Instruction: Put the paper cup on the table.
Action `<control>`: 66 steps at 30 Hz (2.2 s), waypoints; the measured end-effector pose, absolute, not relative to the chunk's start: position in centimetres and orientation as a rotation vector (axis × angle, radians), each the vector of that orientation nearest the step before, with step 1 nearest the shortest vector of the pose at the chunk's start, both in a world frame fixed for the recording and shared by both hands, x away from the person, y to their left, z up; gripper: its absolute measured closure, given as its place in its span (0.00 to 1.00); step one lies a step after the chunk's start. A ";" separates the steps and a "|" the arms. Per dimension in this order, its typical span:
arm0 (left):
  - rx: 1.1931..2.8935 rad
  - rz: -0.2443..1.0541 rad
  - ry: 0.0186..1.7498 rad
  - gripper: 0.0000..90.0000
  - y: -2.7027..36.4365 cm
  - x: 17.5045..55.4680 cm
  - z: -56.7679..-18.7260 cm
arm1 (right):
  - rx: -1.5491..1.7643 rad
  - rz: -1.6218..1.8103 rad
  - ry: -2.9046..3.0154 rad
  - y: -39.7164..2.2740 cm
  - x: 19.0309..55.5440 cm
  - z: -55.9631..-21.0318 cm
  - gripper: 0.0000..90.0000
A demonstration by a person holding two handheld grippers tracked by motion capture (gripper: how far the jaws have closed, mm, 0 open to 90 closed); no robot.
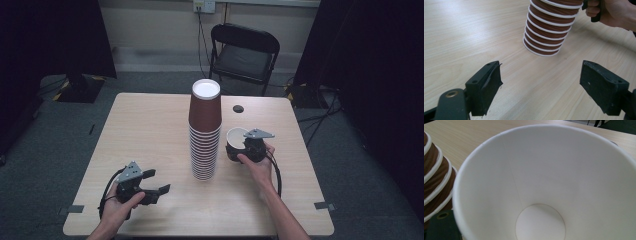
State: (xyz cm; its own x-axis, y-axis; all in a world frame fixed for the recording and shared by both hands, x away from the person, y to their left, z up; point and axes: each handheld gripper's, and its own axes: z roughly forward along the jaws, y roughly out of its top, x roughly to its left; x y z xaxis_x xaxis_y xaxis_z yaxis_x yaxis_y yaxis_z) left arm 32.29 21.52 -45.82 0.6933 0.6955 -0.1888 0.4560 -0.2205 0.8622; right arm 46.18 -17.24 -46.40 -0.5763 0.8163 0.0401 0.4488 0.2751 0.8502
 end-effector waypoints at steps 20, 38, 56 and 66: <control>1.852 0.286 0.948 0.19 21.9 32.5 -46.0 | 1.229 1.281 2.178 -18.0 46.1 -47.9 0.13; 1.834 0.330 0.991 0.19 22.6 33.0 -46.1 | 1.238 1.206 2.202 -19.5 44.7 -48.2 0.15; 1.827 0.367 0.949 0.20 22.8 33.0 -45.5 | 1.260 1.232 2.171 -21.6 42.8 -46.8 0.15; 1.819 0.362 0.963 0.20 22.9 33.2 -45.6 | 1.299 1.275 2.143 -22.6 41.2 -45.5 0.17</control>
State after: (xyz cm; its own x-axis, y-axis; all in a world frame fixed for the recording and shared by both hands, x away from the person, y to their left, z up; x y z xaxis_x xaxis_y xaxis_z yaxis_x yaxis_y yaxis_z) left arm 33.20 22.92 -45.57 0.6375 0.7505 -0.1742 0.4495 -0.1786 0.8752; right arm 41.19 -22.55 -45.46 -0.5306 0.8324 0.1601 0.5380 0.1847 0.8225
